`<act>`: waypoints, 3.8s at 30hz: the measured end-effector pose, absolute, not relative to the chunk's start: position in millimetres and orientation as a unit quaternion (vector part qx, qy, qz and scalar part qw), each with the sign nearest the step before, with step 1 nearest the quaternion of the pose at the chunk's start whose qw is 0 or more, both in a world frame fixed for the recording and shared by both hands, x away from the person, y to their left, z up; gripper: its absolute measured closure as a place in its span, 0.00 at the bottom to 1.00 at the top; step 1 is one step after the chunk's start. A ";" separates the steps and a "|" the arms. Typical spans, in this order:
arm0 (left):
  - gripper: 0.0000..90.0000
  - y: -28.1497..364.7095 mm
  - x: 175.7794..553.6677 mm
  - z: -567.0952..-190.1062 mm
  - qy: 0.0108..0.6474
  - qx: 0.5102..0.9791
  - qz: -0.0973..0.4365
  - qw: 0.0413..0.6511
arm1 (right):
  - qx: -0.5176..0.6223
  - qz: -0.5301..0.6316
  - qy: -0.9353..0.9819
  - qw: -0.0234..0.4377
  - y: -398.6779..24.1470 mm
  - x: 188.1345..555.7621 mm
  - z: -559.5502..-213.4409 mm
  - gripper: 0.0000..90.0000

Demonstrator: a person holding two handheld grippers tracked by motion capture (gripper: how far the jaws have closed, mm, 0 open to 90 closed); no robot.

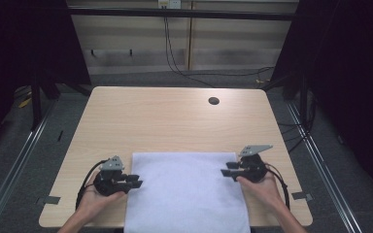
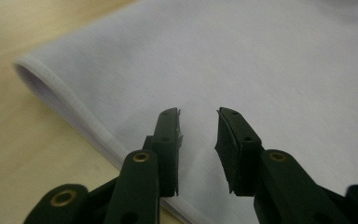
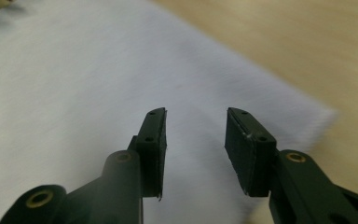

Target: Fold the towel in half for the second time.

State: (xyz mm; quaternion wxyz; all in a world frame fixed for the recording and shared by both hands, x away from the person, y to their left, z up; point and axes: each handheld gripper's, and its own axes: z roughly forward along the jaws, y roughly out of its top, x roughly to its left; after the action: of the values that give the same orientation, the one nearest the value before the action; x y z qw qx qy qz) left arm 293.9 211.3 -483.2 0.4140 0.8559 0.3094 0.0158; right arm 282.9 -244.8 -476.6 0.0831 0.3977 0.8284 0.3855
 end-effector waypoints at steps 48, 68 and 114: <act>0.93 209.4 369.4 -500.0 0.339 0.857 0.042 0.385 | 0.443 0.364 0.815 0.081 -262.3 338.4 -500.2 0.94; 0.95 229.6 401.5 -433.7 0.349 0.806 0.076 0.472 | 0.418 0.451 0.782 0.106 -269.3 370.5 -425.0 0.96; 0.95 241.3 343.3 -377.5 0.312 0.763 0.097 0.557 | 0.350 0.503 0.776 0.153 -278.9 313.1 -373.7 0.96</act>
State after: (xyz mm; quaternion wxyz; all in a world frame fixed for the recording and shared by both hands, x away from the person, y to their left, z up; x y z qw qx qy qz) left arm 343.3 241.3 -377.5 0.5575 0.7632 0.3121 0.0967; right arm 313.1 -278.9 -373.7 0.1531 0.3497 0.7757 0.5026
